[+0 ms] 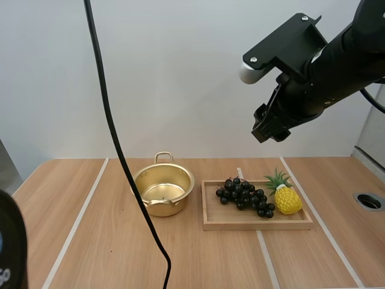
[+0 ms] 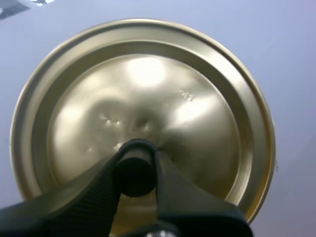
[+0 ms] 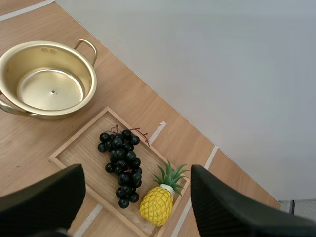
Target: Open the pot, put the grape inside, and close it
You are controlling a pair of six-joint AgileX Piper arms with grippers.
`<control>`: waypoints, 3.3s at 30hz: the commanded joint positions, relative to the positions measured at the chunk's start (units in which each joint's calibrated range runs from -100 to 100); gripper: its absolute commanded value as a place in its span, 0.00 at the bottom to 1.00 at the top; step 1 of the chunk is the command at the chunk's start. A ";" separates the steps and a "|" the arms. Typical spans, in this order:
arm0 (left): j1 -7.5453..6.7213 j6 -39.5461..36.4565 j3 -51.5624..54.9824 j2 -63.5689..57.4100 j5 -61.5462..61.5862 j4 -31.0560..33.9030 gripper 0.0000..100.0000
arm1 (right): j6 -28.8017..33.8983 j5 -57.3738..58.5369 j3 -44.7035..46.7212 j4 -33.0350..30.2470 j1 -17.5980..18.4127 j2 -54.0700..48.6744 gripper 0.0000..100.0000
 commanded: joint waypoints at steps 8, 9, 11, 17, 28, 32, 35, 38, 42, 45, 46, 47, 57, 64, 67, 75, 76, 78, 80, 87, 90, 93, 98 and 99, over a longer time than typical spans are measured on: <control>0.14 -4.39 -7.75 -0.56 -7.99 -1.24 0.00 | -1.78 0.00 -0.38 -0.66 -0.18 6.47 1.00; 0.14 -4.39 -8.16 -0.56 -7.99 -1.24 0.00 | -1.78 0.00 -0.38 -0.66 -0.18 7.85 1.00; 0.14 -4.39 -8.77 -0.56 -7.82 -1.24 0.00 | -3.35 0.00 -0.38 -0.66 -0.18 10.98 1.00; 0.14 -4.39 -9.34 -0.56 -7.66 -0.60 0.00 | -7.28 0.00 -0.38 -0.66 -0.18 19.46 1.00; 0.14 -4.39 -9.34 -0.56 -7.50 2.19 0.00 | -17.30 0.00 -0.38 -0.55 -0.18 31.71 1.00; 0.14 -4.39 -9.34 -0.56 -6.76 2.19 0.00 | -21.07 0.00 -0.38 -0.67 -0.18 35.70 1.00; 0.14 -4.39 -9.34 -0.56 -5.96 2.19 0.00 | -22.67 0.00 -0.38 -0.57 -0.18 38.31 1.00; 0.14 -4.39 -9.34 -0.56 -5.72 2.19 0.00 | -22.67 0.00 -0.38 -0.67 -0.18 41.40 1.00; 0.14 -4.39 -9.34 -0.56 -5.72 2.19 0.00 | -23.80 0.00 -0.38 -0.56 -0.18 45.87 1.00; 0.14 -4.30 -9.34 -0.56 -5.52 2.19 0.00 | -24.13 0.00 -0.38 -0.66 -0.18 48.50 1.00; 0.14 -4.30 -9.34 -0.56 -5.52 2.19 0.00 | -24.24 0.00 -0.38 -0.66 -0.18 49.25 1.00; 0.14 -4.30 -9.34 -0.56 -5.52 2.19 0.00 | -24.33 0.00 -0.38 -0.66 -0.18 49.77 1.00; 0.14 -4.02 -9.34 -0.56 -4.34 2.19 0.00 | -26.42 -9.40 -0.38 -1.07 -0.18 55.81 1.00; 0.14 -3.78 -9.34 -0.44 -4.01 2.19 0.00 | -27.40 -14.62 -0.38 -1.20 -0.18 58.76 1.00; 0.14 -3.78 -9.34 -0.44 -4.01 2.19 0.00 | -27.45 -16.43 -0.38 -1.07 -0.18 60.17 1.00; 0.14 -3.29 -9.34 -0.44 -3.91 2.19 0.00 | -27.45 -20.55 -0.50 -1.07 -0.18 61.67 1.00; 0.14 -3.29 -9.34 -0.44 -3.91 2.19 0.00 | -27.45 -21.01 -0.50 -1.07 -0.18 61.67 1.00; 0.14 -3.29 -9.34 -0.44 -3.91 2.19 0.00 | -27.45 -21.22 -0.50 -1.07 -0.18 61.67 1.00; 0.14 -3.29 -9.34 -0.44 -3.91 2.19 0.00 | -27.45 -21.21 -0.50 -1.07 -0.18 61.67 1.00; 0.14 -3.20 -9.34 -0.44 -3.74 2.19 0.00 | -27.02 -20.85 -0.50 -1.07 -0.18 61.67 0.16; 0.14 -3.20 -9.34 -0.44 -3.74 2.19 0.00 | -25.96 -20.85 -0.50 -1.07 -0.18 61.67 0.00; 0.14 -3.20 -9.34 -0.44 -3.74 2.19 0.00 | -25.96 -18.64 -0.50 -1.07 -0.18 61.67 0.00; 0.14 -2.97 -9.34 -0.44 -3.78 2.19 0.00 | -25.55 -15.11 -0.50 -1.07 -0.18 59.18 0.00; 0.14 -2.97 -9.34 -0.44 -3.78 2.19 0.00 | -25.35 -14.67 -0.50 -1.07 -0.18 58.07 0.00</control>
